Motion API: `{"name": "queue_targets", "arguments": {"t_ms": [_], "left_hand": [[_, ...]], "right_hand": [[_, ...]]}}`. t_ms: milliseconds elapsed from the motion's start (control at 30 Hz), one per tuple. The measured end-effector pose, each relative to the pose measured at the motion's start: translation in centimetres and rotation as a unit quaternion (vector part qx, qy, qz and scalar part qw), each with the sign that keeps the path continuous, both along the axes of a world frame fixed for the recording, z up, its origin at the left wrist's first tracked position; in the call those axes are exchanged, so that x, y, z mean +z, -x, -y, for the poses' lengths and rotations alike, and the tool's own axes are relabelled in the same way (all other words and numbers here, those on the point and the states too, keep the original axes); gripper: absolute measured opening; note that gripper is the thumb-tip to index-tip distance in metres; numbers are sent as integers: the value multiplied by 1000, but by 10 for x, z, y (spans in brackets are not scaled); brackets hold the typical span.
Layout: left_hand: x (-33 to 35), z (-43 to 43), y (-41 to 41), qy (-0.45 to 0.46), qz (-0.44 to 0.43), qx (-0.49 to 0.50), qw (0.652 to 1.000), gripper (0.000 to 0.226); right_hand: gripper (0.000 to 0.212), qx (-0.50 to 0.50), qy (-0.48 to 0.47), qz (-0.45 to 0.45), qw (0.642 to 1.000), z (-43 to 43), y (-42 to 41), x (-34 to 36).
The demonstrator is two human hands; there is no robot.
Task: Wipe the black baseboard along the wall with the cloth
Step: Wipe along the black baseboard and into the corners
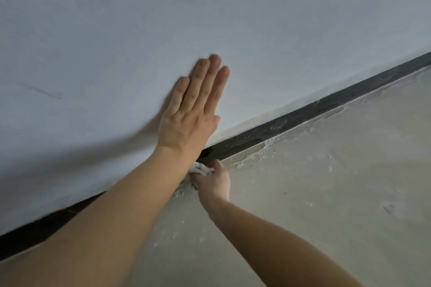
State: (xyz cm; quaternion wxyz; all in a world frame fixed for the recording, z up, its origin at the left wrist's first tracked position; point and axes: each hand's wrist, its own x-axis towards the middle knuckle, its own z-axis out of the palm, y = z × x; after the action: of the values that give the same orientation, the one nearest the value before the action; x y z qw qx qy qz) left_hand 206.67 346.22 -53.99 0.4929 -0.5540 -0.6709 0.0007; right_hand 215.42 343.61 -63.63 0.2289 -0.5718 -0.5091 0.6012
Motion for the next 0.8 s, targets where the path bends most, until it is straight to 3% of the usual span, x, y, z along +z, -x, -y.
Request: {"name": "queue_targets", "arguments": {"t_ms": [133,267,400,533,667,733,800], "left_hand": [[-2,-2,-1,4,-35,43,998,100],[-3,-2,0,-2,-60,69,996,99],[-2,-3,0,2,-61,78,995,100],[-4,-1,-1,7,-59,86,995,101],[-2,-3,-7,18,-14,89,996,101],[-4,-4,-11,14,-4,98,995,102],[-9,-5,-13,8,-5,101,995,105]], "right_hand": [[21,-27,26,-46,998,-30,-21,0],[27,13,-9,-15,1000,-59,-38,-5],[18,30,-23,2,999,-83,-56,-9],[14,-77,25,-23,996,-104,-73,-10],[17,-219,60,-77,971,-117,-90,-4],[14,-149,53,-70,985,-97,-90,1],[12,-18,41,-65,997,-68,-83,7]]}}
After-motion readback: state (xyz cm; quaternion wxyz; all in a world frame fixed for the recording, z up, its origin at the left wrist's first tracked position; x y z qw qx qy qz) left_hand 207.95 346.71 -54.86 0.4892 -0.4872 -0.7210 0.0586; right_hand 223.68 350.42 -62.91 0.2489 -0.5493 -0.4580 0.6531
